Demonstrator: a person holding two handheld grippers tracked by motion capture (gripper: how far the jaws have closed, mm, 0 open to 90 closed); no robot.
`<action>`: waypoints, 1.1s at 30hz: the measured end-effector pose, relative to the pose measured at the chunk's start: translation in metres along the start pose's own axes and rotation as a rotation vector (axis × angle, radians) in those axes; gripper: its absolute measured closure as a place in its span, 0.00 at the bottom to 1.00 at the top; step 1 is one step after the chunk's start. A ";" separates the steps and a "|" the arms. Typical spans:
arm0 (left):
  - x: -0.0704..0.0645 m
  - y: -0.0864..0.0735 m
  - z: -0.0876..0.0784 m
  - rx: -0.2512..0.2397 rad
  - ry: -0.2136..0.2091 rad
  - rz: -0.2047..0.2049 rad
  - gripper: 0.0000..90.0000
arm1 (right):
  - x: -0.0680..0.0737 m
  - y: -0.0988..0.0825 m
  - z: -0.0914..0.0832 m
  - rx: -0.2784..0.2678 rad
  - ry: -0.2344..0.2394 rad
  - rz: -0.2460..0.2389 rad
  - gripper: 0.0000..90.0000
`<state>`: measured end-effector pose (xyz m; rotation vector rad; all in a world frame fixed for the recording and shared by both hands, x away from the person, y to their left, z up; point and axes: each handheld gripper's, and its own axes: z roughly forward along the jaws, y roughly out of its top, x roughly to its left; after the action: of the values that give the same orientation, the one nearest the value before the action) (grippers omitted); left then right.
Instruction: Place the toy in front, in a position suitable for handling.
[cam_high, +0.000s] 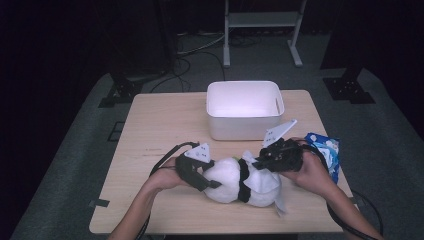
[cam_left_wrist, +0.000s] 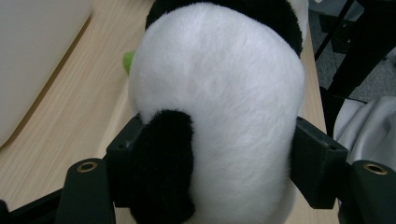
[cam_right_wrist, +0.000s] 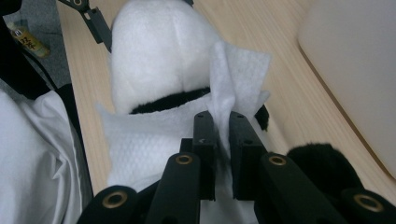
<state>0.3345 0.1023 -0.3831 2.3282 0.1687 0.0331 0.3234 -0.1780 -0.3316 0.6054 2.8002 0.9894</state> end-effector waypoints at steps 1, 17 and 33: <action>0.000 0.000 0.000 -0.001 0.000 0.000 0.33 | 0.000 0.003 0.003 0.001 0.004 -0.008 0.91; 0.000 0.014 -0.020 -0.018 0.023 0.012 0.36 | 0.002 0.023 0.015 0.001 0.038 -0.036 0.91; 0.000 0.022 -0.016 -0.023 0.030 -0.017 0.22 | -0.012 -0.013 0.005 -0.026 0.051 0.058 0.92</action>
<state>0.3356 0.0987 -0.3566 2.3039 0.2022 0.0613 0.3309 -0.1893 -0.3441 0.6716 2.8240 1.0642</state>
